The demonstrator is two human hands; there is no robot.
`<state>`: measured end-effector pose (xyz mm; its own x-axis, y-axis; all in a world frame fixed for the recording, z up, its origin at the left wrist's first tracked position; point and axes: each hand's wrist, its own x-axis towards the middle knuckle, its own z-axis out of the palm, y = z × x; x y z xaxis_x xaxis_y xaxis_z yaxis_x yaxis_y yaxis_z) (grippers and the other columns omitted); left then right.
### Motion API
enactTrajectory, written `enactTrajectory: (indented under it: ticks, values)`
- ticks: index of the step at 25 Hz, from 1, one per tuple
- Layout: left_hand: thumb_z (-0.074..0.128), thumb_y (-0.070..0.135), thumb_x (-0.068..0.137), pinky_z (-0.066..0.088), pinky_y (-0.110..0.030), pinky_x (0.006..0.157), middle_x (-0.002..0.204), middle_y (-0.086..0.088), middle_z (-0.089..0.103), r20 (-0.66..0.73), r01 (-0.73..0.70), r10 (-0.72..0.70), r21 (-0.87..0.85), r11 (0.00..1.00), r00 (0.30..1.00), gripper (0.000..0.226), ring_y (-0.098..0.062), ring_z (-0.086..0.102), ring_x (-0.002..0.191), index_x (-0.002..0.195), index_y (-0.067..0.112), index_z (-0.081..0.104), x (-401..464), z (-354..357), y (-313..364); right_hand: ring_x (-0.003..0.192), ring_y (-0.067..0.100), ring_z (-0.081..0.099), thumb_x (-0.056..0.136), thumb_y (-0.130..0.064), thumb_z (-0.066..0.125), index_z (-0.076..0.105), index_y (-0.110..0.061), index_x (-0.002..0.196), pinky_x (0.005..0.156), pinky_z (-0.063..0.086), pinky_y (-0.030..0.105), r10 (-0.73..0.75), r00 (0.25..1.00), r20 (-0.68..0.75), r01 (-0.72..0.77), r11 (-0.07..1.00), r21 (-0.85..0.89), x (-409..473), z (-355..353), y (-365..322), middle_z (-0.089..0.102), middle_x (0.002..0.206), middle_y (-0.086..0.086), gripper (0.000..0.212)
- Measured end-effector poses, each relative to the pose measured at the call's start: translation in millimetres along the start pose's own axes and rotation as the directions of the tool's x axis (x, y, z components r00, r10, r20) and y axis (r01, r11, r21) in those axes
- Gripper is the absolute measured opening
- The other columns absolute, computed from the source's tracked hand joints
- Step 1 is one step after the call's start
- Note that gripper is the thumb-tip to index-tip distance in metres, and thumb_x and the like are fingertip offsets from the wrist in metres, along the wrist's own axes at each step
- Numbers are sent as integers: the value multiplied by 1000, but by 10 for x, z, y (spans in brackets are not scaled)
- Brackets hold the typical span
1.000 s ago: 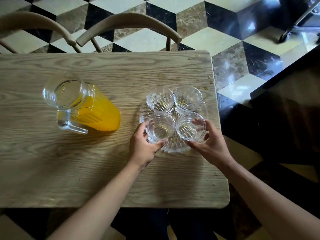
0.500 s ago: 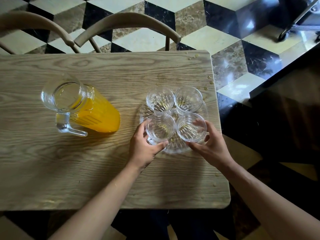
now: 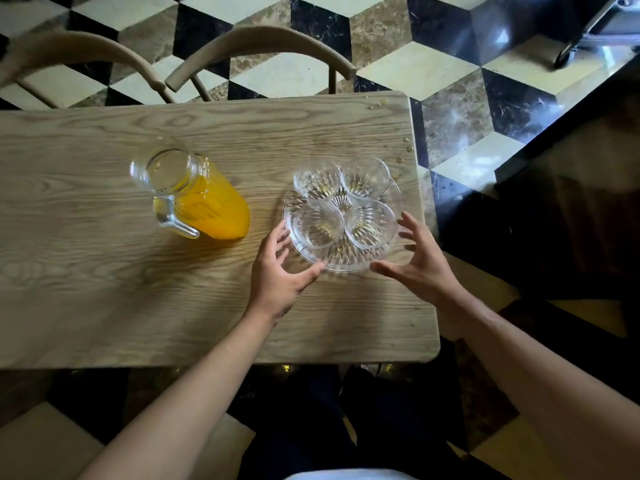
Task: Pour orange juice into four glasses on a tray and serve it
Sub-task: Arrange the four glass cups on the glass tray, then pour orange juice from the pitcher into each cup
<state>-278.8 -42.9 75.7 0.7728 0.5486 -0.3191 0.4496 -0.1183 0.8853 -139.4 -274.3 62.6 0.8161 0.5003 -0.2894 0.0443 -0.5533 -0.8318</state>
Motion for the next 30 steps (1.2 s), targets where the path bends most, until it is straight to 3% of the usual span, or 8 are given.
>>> enactTrajectory:
  ticks: [3, 6, 9, 13, 16, 20, 25, 30]
  values:
    - [96, 13, 68, 42, -33, 116, 146, -10, 53, -33, 27, -27, 22, 999, 999, 105, -19, 54, 135, 155, 12, 38, -266, -63, 30, 129, 15, 51, 57, -63, 82, 28, -11, 159, 105, 45, 26, 41, 998, -40, -38, 996, 84, -234, -60, -66, 44, 154, 7, 127]
    - [95, 10, 68, 41, -42, 119, 143, -10, 54, -94, 72, -71, 11, 997, 993, 102, -21, 53, 134, 154, 10, 40, -610, -140, -62, 126, 17, 55, 58, -66, 82, 37, -14, 155, 98, 45, 21, 89, 995, -37, -81, 982, 172, -497, 48, -74, 50, 147, 6, 119]
    - [96, 23, 61, 41, -45, 119, 143, -10, 55, -145, 115, -114, 0, 993, 983, 106, -21, 54, 134, 152, 12, 43, -899, -250, -211, 123, 19, 58, 63, -63, 84, 45, -15, 148, 95, 48, 20, 97, 995, 9, -97, 977, 189, -665, 262, -71, 54, 141, 5, 106]
    - [90, 29, 61, 40, -49, 120, 143, -9, 55, -250, 136, -144, -48, 989, 957, 101, -23, 54, 135, 150, 12, 44, -1125, -438, -322, 121, 17, 58, 74, -37, 89, 48, -16, 144, 103, 52, 34, 21, 995, 94, -40, 979, 199, -655, 577, -327, 57, 139, 5, 84]
    - [96, 23, 66, 40, -48, 120, 144, -10, 56, -291, 127, -142, -72, 989, 946, 98, -23, 53, 136, 149, 13, 45, -1147, -624, -357, 119, 15, 60, 73, -36, 90, 51, -15, 143, 102, 53, 36, -53, 991, 124, 28, 981, 191, -558, 831, -572, 58, 137, 3, 83]
    - [95, 33, 61, 41, -46, 119, 143, -12, 57, -332, 115, -136, -85, 990, 933, 102, -22, 55, 135, 148, 12, 46, -961, -945, -402, 120, 13, 61, 72, -49, 87, 54, -16, 141, 103, 52, 35, -167, 969, 181, 132, 973, 191, -337, 1154, -985, 61, 136, 0, 84]
    - [87, 53, 55, 40, -36, 118, 147, -13, 55, -297, 77, -107, -111, 991, 949, 114, -19, 53, 136, 151, 10, 43, -462, -1461, -435, 118, 9, 65, 82, -50, 78, 62, -16, 132, 104, 52, 35, -282, 950, 132, 256, 949, 185, -32, 1529, -1537, 70, 127, -3, 63]
    - [87, 51, 51, 38, -30, 118, 148, -12, 53, -140, 27, -38, -82, 996, 989, 117, -18, 49, 139, 151, 10, 41, 359, -1886, -408, 113, 14, 69, 92, -38, 72, 68, -16, 124, 100, 54, 40, -288, 958, 7, 279, 935, 221, 176, 1899, -1914, 73, 119, 0, 38]
